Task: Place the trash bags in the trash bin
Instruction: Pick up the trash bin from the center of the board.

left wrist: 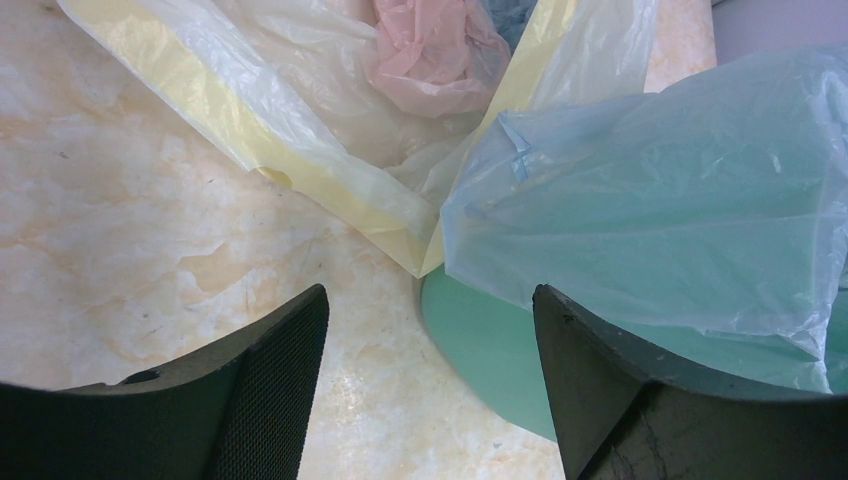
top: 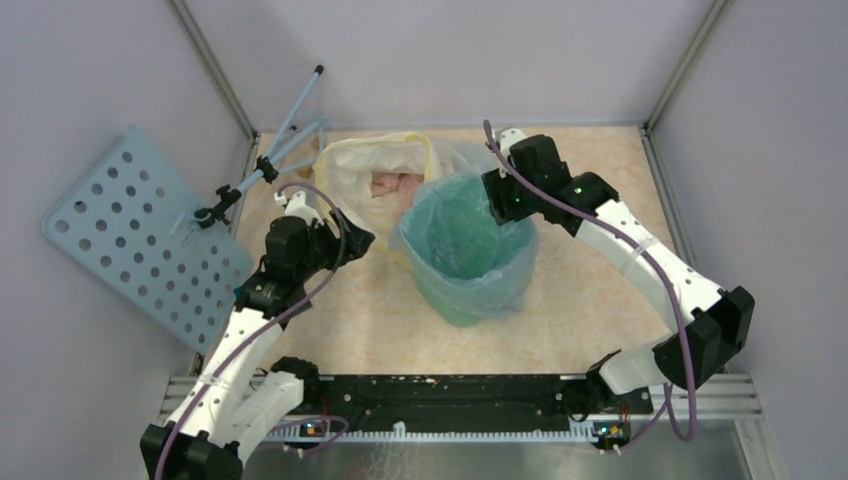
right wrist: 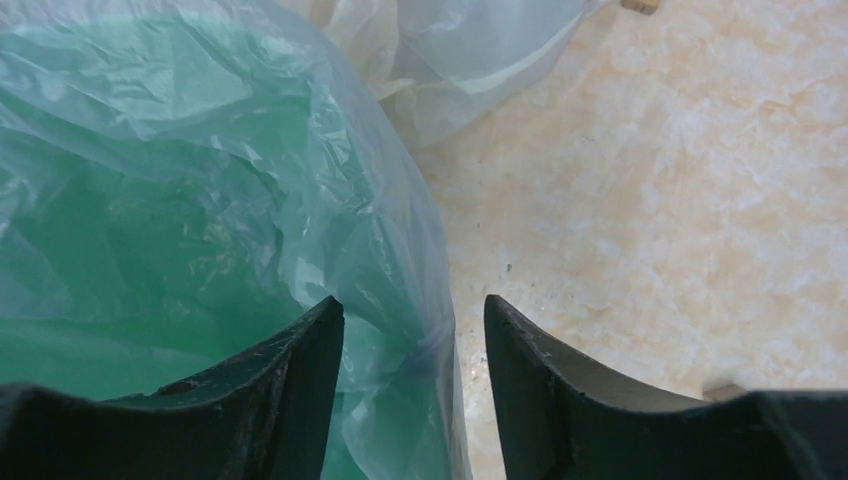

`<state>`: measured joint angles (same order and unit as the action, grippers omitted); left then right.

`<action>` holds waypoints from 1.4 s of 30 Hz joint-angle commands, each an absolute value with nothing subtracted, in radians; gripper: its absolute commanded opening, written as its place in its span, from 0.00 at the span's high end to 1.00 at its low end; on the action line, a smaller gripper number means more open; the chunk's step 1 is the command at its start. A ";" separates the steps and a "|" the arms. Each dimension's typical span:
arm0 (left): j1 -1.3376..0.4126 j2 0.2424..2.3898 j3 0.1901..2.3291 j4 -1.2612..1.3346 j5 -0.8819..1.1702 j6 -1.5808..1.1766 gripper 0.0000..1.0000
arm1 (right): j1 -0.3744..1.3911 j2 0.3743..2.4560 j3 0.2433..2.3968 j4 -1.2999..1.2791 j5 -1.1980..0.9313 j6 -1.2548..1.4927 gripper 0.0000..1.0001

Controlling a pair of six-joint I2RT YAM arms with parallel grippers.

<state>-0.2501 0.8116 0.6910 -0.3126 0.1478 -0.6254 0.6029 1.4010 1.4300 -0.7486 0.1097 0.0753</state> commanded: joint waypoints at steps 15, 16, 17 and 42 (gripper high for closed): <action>-0.247 0.840 0.758 -0.292 0.194 -0.588 0.21 | 0.518 1.362 1.525 -0.874 0.250 0.025 1.00; -0.248 0.843 0.759 -0.291 0.196 -0.586 0.21 | 0.493 1.356 1.525 -0.876 0.251 0.031 1.00; -0.248 0.844 0.764 -0.291 0.198 -0.585 0.21 | 0.463 1.349 1.525 -0.877 0.254 0.041 1.00; -0.249 0.902 0.753 -0.238 0.213 -0.574 0.21 | 0.139 1.548 1.715 -0.687 0.021 0.174 1.00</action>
